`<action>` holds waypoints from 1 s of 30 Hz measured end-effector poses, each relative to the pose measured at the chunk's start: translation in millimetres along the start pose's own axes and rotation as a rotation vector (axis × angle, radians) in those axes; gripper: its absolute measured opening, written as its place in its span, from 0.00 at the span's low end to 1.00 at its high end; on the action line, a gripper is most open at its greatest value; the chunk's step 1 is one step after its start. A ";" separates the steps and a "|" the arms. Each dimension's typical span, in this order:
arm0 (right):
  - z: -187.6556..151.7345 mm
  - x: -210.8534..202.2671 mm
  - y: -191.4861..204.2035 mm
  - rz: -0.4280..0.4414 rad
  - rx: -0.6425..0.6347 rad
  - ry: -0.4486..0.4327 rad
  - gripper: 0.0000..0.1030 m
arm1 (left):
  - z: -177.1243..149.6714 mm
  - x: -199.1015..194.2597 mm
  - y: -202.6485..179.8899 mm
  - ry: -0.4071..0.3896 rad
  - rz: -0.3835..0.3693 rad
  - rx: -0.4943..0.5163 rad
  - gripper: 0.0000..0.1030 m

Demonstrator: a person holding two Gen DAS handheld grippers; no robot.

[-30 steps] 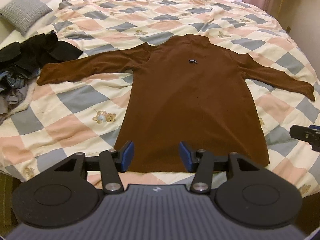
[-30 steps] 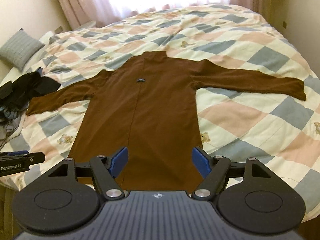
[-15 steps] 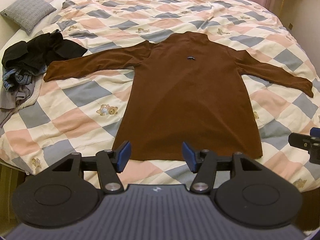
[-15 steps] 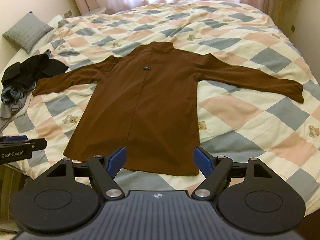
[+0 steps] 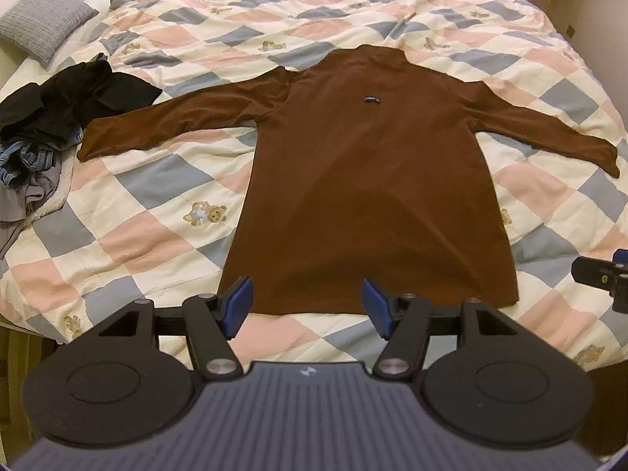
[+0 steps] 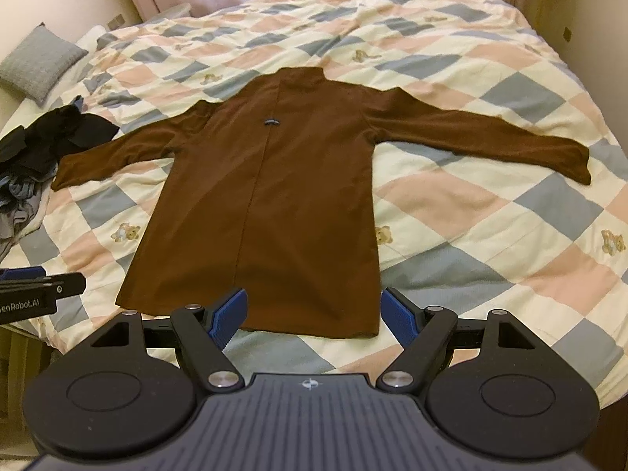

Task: Fold clothes

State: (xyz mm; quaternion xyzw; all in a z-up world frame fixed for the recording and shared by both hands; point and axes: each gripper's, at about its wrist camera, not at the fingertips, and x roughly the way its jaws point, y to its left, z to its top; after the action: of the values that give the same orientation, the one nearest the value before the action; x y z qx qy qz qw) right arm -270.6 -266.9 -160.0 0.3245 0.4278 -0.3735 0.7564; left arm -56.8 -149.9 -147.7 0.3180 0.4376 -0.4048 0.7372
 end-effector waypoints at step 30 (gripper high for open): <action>96.8 294.4 156.7 -0.097 -0.140 0.349 0.77 | 78.0 319.9 460.6 -0.379 -0.005 -1.093 0.52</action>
State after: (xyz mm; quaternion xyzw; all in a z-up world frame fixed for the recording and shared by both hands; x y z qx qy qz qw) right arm 5.2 -350.1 -354.1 0.3098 0.5924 -0.3170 0.6727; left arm 469.0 -99.6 -351.4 -0.1882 0.4440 -0.1715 0.8591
